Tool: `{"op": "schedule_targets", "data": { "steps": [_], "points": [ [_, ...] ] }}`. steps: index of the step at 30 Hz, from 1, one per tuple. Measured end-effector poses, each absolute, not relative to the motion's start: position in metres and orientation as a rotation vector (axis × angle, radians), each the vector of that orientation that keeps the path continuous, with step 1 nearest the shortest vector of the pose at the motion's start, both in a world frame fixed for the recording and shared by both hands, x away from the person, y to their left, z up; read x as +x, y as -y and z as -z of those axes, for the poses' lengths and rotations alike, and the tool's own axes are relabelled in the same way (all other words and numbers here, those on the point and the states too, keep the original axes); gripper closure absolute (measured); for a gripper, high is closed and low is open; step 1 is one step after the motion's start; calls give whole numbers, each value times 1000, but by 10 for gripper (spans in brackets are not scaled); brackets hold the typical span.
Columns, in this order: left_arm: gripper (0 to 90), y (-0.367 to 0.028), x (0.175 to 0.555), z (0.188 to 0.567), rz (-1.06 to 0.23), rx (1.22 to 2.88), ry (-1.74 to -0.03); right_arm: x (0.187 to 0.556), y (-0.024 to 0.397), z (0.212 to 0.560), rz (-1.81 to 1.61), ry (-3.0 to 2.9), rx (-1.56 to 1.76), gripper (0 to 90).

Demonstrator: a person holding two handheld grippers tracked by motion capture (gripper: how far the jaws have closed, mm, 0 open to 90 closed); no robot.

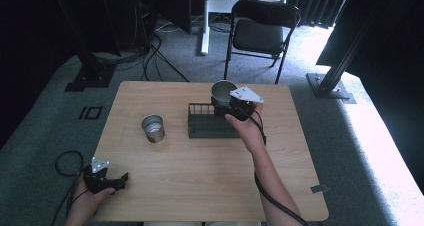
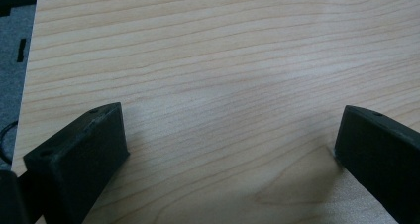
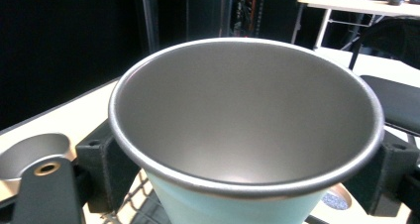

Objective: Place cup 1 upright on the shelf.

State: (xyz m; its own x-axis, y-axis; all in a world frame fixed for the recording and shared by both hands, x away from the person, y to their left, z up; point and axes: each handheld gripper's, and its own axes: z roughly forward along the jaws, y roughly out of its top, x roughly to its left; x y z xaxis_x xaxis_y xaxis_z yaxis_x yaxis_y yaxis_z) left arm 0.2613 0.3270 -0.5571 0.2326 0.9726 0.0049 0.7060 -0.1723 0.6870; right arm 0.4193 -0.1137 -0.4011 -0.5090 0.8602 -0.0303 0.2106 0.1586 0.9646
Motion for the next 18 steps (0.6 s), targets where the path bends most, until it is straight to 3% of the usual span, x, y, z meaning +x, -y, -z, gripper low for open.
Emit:
{"op": "schedule_targets", "data": {
  "steps": [18],
  "points": [
    [4, -327, 261, 557, -616, 1948, -1535, 442, 141, 437, -1262, -1751, 1180, 139]
  ]
}}
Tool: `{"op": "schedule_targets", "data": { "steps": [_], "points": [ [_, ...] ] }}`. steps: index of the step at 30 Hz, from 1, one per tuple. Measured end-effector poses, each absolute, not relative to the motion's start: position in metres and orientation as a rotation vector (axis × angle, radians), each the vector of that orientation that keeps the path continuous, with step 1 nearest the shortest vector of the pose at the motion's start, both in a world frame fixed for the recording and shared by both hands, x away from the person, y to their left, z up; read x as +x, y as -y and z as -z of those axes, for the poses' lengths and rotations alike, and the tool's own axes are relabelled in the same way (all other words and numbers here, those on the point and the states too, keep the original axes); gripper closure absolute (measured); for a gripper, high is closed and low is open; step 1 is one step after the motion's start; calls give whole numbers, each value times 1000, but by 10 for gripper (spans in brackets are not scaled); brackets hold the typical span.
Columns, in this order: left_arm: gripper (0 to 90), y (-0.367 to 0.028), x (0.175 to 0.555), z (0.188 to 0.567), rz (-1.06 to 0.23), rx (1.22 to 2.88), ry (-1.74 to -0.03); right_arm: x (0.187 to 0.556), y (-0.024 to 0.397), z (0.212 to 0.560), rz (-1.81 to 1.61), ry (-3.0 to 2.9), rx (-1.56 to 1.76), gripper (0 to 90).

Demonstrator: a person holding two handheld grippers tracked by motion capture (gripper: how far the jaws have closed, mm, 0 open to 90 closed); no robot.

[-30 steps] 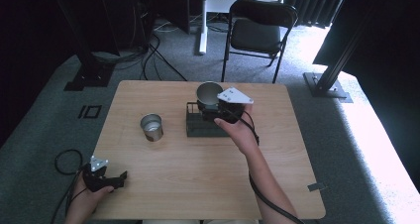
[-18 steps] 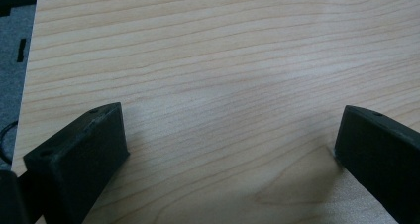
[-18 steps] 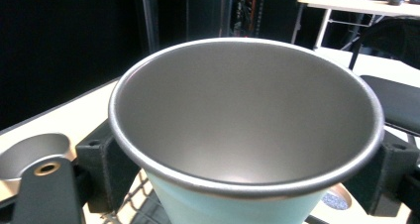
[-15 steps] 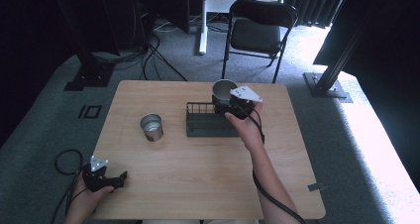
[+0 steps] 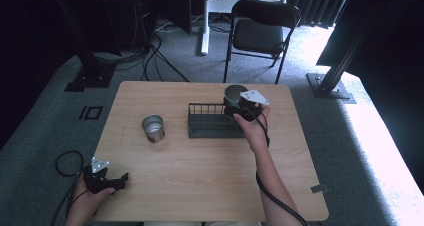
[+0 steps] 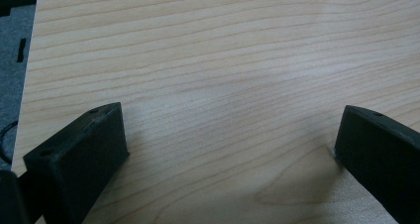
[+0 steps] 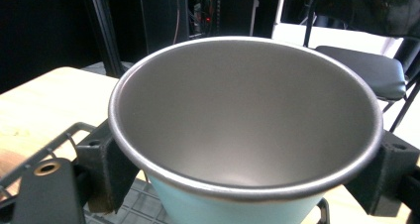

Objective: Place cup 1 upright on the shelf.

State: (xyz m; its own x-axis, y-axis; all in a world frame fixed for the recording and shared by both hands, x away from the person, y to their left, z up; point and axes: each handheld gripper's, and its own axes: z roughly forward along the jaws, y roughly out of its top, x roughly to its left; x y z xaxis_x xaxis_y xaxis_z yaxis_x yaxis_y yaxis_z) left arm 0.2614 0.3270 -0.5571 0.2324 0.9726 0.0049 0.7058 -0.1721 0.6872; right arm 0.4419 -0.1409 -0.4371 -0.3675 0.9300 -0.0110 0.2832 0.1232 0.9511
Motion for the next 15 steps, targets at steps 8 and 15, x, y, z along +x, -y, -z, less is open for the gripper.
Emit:
{"op": "schedule_targets", "data": {
  "steps": [8, 15],
  "points": [
    [4, -327, 261, 557, -617, 1951, -1535, 446, 145, 453, -1238, -1751, 1227, 139],
    [4, -327, 261, 557, -616, 1951, -1535, 447, 150, 461, -1218, -1749, 1254, 138]
  ]
}}
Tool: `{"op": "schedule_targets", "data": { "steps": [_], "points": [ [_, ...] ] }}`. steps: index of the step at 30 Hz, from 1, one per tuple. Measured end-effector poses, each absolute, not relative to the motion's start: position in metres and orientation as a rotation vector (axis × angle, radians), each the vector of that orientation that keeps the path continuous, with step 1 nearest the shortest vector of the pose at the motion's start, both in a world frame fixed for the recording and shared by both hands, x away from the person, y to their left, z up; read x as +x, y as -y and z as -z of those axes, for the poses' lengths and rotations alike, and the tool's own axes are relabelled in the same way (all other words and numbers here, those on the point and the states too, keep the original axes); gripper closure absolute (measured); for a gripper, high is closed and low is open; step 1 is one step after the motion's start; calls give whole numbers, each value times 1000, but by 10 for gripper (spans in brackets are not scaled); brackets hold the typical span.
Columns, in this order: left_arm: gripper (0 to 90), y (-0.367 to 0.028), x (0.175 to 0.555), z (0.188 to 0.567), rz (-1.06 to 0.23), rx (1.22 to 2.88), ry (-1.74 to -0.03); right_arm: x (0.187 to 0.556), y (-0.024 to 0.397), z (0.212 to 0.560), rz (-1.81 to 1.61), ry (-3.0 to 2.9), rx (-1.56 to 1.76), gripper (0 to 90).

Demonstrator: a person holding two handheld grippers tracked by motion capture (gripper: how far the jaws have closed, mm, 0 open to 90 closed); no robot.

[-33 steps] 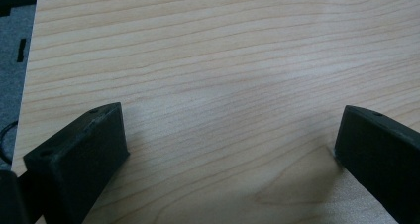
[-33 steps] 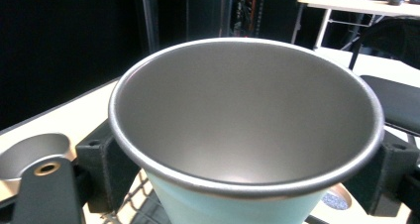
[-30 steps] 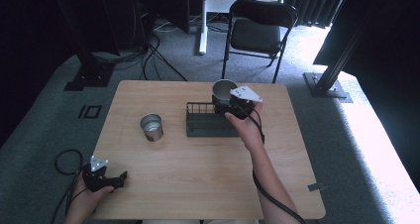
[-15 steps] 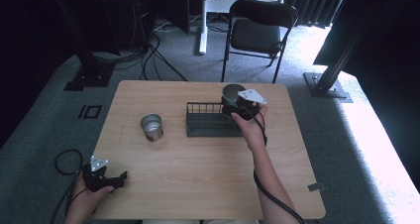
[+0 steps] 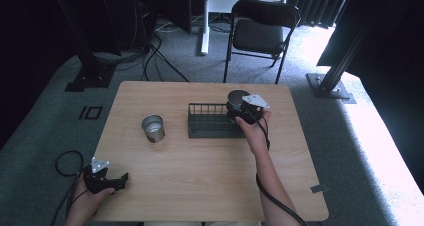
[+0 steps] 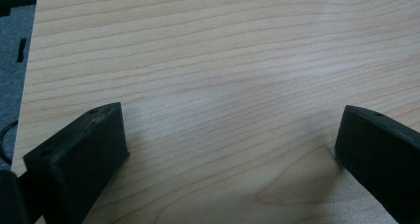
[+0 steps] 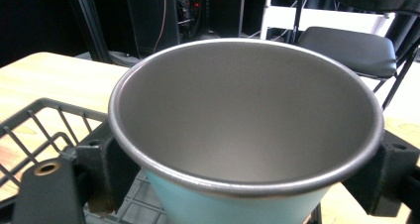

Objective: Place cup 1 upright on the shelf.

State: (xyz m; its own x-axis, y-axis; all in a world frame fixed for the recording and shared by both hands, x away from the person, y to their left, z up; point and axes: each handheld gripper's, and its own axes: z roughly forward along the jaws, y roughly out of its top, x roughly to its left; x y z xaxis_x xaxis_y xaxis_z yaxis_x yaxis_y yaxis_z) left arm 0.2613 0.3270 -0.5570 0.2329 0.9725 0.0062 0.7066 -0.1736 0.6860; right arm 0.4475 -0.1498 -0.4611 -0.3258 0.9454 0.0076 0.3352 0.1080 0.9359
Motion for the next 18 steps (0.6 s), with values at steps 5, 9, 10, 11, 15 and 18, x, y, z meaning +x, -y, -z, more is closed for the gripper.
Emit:
{"op": "schedule_targets", "data": {
  "steps": [5, 9, 10, 11, 15, 18],
  "points": [
    [4, -327, 261, 557, -616, 1951, -1535, 448, 151, 467, -1215, -1755, 1268, 139],
    [4, -327, 261, 557, -616, 1951, -1535, 448, 151, 472, -1207, -1763, 1272, 138],
    [4, -327, 261, 557, -617, 1950, -1535, 448, 151, 473, -1204, -1764, 1272, 138],
    [4, -327, 261, 557, -617, 1951, -1534, 447, 152, 474, -1207, -1757, 1274, 138],
    [4, -327, 261, 557, -616, 1950, -1535, 446, 152, 475, -1203, -1758, 1262, 138],
    [4, -327, 261, 557, -616, 1951, -1535, 444, 153, 476, -1210, -1751, 1265, 138]
  ]
}}
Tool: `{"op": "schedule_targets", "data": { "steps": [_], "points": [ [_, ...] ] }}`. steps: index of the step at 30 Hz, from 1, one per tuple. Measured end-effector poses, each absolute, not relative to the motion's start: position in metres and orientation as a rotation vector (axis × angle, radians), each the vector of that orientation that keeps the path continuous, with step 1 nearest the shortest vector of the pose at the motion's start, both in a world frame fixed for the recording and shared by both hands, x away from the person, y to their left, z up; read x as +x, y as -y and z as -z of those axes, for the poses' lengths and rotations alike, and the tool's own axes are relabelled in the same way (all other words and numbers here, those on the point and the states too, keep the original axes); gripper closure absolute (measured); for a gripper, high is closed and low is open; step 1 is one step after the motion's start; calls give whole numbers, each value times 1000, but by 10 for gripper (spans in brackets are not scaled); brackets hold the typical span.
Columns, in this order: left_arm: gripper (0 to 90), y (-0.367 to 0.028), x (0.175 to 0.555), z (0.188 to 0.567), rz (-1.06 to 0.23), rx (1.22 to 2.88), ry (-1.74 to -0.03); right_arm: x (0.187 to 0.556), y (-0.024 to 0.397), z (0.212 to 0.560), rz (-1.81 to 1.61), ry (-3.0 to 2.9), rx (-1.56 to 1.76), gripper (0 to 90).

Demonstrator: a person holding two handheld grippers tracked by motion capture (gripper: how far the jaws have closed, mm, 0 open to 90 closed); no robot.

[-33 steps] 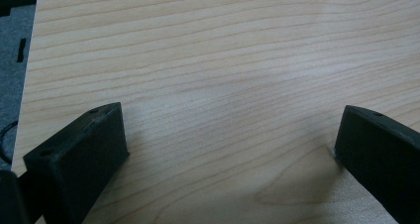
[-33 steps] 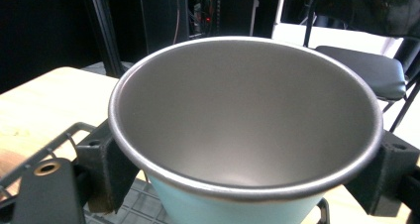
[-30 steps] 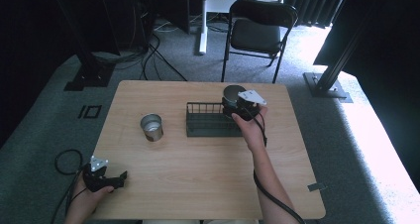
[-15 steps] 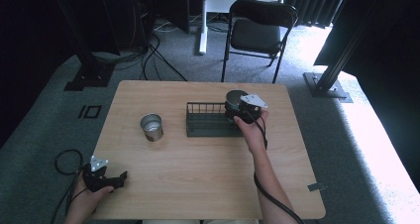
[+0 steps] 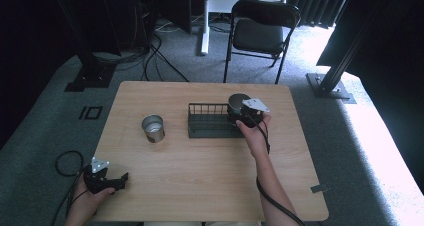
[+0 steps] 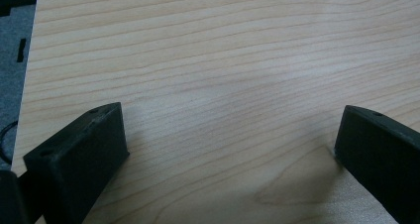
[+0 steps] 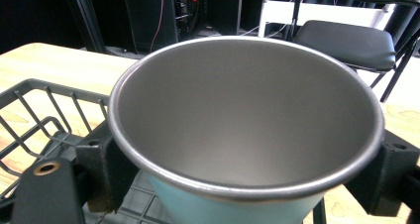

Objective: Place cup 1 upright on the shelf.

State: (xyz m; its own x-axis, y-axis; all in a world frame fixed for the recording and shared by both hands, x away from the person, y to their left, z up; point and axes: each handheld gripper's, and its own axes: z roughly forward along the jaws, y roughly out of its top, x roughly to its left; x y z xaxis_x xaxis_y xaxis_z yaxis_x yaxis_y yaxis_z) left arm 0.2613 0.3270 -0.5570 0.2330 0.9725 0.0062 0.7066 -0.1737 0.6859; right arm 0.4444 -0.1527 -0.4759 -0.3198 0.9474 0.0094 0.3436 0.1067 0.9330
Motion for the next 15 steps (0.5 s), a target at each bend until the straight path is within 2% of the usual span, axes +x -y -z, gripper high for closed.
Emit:
{"op": "schedule_targets", "data": {
  "steps": [15],
  "points": [
    [4, -327, 261, 557, -616, 1951, -1535, 441, 155, 477, -1217, -1782, 1295, 118]
  ]
}}
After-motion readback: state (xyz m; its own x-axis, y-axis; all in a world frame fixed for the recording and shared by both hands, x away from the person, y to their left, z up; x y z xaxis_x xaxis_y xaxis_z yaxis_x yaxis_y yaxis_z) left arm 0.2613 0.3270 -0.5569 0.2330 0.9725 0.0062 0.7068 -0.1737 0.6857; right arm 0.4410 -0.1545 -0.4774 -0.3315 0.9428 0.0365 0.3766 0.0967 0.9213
